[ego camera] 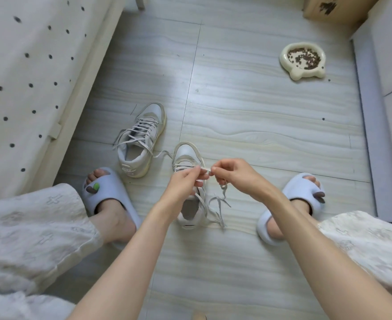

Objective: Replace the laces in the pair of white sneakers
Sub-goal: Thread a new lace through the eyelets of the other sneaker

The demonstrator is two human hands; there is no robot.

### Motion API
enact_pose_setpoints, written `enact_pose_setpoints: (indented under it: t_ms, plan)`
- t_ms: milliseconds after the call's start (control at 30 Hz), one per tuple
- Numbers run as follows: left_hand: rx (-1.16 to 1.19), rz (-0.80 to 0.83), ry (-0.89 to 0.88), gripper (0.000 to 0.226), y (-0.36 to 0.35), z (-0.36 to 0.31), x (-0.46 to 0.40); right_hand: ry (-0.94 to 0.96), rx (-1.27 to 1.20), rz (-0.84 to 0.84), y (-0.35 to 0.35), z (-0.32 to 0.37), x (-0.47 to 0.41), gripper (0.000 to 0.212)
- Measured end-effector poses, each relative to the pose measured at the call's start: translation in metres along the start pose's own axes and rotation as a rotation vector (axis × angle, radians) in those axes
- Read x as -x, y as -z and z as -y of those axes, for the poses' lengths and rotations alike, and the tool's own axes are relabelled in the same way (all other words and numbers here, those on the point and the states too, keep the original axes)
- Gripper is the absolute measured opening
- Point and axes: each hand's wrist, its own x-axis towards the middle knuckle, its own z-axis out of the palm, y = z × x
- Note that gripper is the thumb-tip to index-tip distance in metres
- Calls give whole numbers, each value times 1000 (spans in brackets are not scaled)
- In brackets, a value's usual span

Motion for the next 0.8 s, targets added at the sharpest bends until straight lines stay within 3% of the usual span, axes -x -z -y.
enact_pose_setpoints:
  t_ms: [167,267,567,800]
  plan:
    - [662,122,67,18,17,-17,17,91,78,-83,-6,4,20,23]
    - [836,188,47,17,29,-24,27,84,130,-100,-11,-3,28,25]
    - [794,257,-103,33,41,-35,55,93,90,-58,-13,3,40,19]
    - [693,379,-205,65,34,-42,62,111,11,-45,-19,8,51,16]
